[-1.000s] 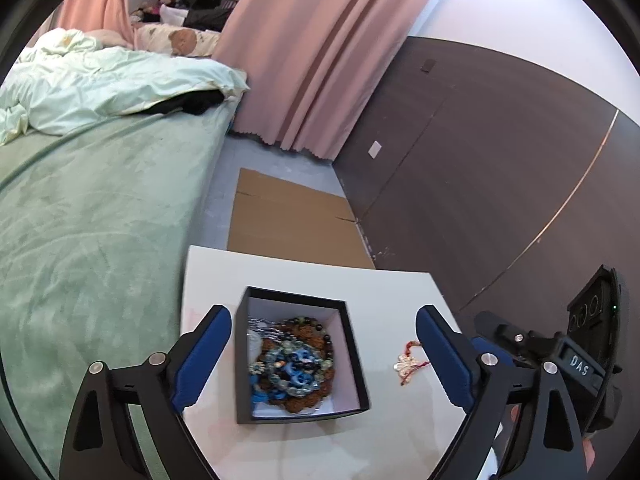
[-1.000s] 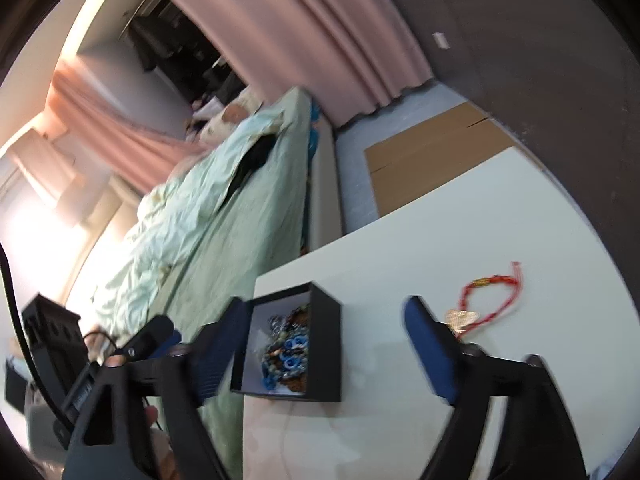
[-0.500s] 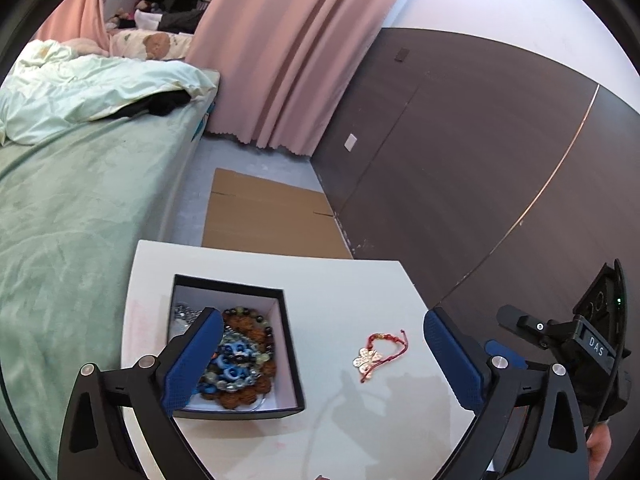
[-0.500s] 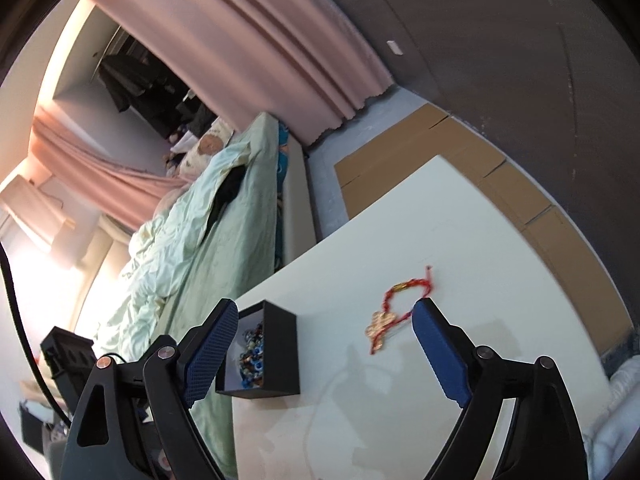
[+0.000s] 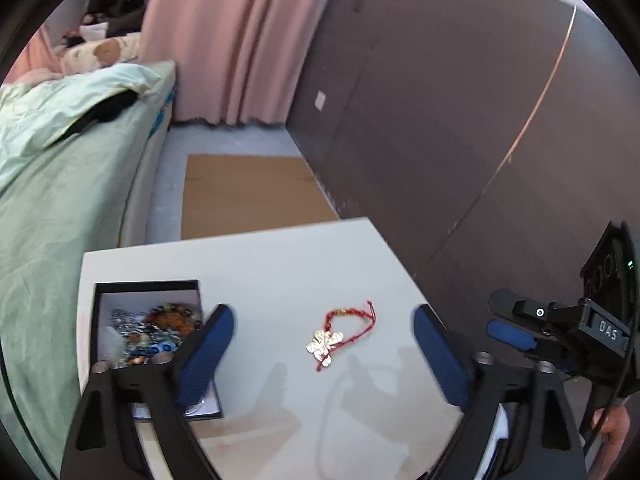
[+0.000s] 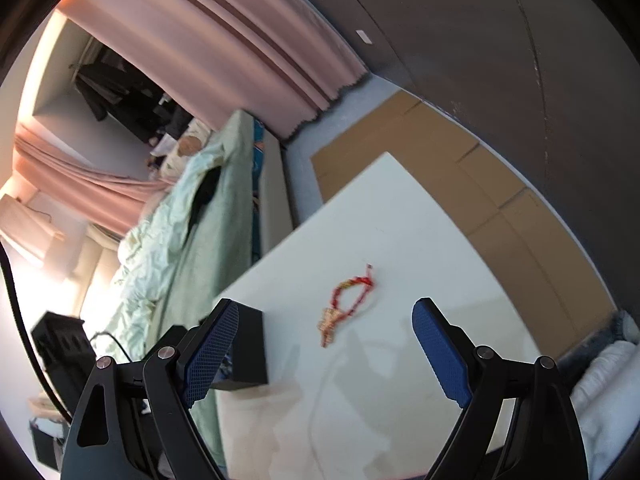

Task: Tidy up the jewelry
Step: 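Close the left tool on the red string bracelet beside the butterfly charm, then drop the red bracelet into the box with the left tool while the right tool reaches the gold butterfly charm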

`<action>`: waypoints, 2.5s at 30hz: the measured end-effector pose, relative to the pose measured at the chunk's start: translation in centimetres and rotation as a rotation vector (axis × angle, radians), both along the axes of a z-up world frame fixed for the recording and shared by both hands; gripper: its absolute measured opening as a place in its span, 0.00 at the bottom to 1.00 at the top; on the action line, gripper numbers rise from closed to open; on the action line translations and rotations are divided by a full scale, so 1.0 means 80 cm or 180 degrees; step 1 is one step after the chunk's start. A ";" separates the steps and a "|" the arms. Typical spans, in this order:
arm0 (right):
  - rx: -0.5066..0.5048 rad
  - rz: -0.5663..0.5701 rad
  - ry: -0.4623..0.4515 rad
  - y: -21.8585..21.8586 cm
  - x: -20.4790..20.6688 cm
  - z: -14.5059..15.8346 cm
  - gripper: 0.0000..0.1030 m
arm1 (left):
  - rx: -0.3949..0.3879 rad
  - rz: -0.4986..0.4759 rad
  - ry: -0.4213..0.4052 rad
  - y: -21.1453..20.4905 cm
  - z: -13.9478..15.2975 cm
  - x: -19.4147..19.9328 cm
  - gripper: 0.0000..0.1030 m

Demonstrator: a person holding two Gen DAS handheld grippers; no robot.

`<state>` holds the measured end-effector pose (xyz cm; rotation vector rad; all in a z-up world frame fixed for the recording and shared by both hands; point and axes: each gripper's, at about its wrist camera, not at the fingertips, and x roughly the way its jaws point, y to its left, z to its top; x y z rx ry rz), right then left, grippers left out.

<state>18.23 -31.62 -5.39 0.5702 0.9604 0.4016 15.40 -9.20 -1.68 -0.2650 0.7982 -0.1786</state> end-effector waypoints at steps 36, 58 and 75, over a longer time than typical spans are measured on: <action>0.0200 -0.0565 0.0803 -0.060 0.031 -0.055 0.86 | 0.0886 -0.0679 0.0720 -0.127 -0.123 0.094 0.28; 0.0086 -0.0277 0.0754 -0.023 0.038 -0.058 0.70 | 0.0450 -0.0347 -0.0024 -0.045 0.001 0.038 0.02; -0.0081 0.0235 0.0758 0.070 0.050 -0.074 0.38 | -0.0044 0.0173 -0.0196 0.080 0.018 -0.025 0.02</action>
